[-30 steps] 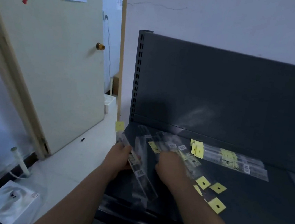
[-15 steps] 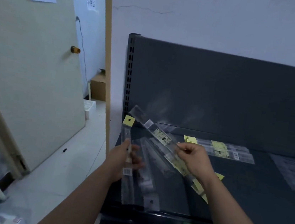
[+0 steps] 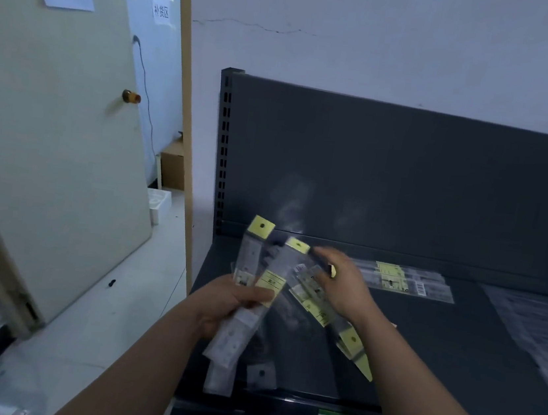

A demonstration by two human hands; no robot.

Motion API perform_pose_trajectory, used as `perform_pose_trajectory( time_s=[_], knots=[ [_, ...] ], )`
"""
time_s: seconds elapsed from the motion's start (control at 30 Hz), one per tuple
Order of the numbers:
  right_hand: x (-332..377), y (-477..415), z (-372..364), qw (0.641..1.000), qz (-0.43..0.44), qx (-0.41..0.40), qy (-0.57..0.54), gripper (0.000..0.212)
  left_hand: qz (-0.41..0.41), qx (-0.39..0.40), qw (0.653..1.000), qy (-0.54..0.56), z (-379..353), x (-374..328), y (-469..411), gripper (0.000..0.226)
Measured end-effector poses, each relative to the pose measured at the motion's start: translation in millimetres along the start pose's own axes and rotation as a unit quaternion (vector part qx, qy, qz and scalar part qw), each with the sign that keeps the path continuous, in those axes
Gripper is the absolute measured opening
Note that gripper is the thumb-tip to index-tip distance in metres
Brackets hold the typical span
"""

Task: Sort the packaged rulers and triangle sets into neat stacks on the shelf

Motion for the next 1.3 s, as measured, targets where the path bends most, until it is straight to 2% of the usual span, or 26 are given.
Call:
perform_pose_trajectory(
  time_s=[0.03,0.1,0.17,0.3,0.37,0.4,0.47,0.57,0.63,0.73,0.83,0.9,1.0,1.13,1.17,1.23,1.3],
  knots=[
    [-17.7,1.7,0.8,0.997,-0.045,0.003,0.056,0.038,0.001,-0.029,1.000,0.012,6.0,0.8,-1.4,0.001],
    [-45.6,13.5,-2.3,0.981,-0.127,0.041,0.141,0.031,0.005,-0.052,0.997,0.053,11.0,2.4,-3.5,0.010],
    [-54.0,20.9,-5.5,0.974,-0.146,0.059,0.164,0.019,0.020,-0.034,0.992,0.124,4.5,5.2,-4.5,0.018],
    [-53.3,17.6,-4.2,0.979,-0.153,0.060,0.125,0.016,0.033,-0.031,0.988,0.149,-7.4,11.1,-7.2,0.030],
    [-55.7,16.7,1.1,0.981,-0.171,0.054,0.069,0.016,0.038,-0.047,0.988,0.141,-7.3,12.7,-10.4,0.026],
    [-55.3,16.3,5.7,0.984,-0.171,0.044,0.029,0.010,0.040,-0.054,0.988,0.140,-6.9,12.4,-11.7,0.020],
    [-51.8,15.1,17.5,0.985,-0.165,0.023,-0.040,0.016,0.040,-0.055,0.986,0.151,-7.5,9.2,-13.3,0.010],
    [-48.0,14.3,33.4,0.976,-0.164,0.026,-0.143,0.016,0.017,-0.061,0.986,0.153,-6.6,-0.8,-17.3,0.013],
    [-44.1,15.2,41.1,0.971,-0.143,0.076,-0.176,0.015,-0.003,-0.059,0.986,0.155,-5.4,-8.1,-20.8,0.023],
    [-36.2,21.2,46.9,0.952,-0.127,0.191,-0.202,0.009,-0.020,-0.058,0.983,0.171,-0.1,-20.6,-24.4,0.041],
    [-41.0,23.2,50.7,0.940,-0.138,0.268,-0.162,0.015,-0.023,-0.044,0.988,0.145,-1.1,-31.3,-23.3,0.049],
    [-49.9,16.9,54.6,0.947,-0.157,0.235,-0.152,0.020,-0.014,-0.020,0.994,0.105,-7.3,-34.7,-19.8,0.043],
    [-53.3,6.1,66.6,0.958,-0.175,0.121,-0.194,0.038,0.029,0.058,0.998,0.025,-24.1,-30.1,-11.4,0.033],
    [-28.9,-0.4,48.8,0.956,-0.155,0.108,-0.226,0.057,0.071,0.170,0.983,-0.019,-47.0,-20.4,1.1,0.038],
    [-21.2,-2.8,41.5,0.953,-0.148,0.098,-0.245,0.062,0.057,0.174,0.982,-0.035,-49.9,-20.1,1.7,0.035],
    [-14.8,-6.1,29.6,0.957,-0.150,0.056,-0.244,0.065,0.017,0.134,0.990,-0.046,-47.2,-22.3,-1.1,0.030],
    [-18.8,-2.3,19.6,0.982,-0.157,0.050,-0.094,0.054,-0.011,0.064,0.998,-0.026,-32.6,-24.6,-7.6,0.015]
  ],
)
Point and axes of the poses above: each hand's wrist, its own y-axis away from the middle knuckle, its own z-axis out of the back of the hand, x = y × z, the point moved 7 cm from there along -y, towards the middle knuckle, and after that the axes turned 6 degrees about -x, right-handed, at the moved point
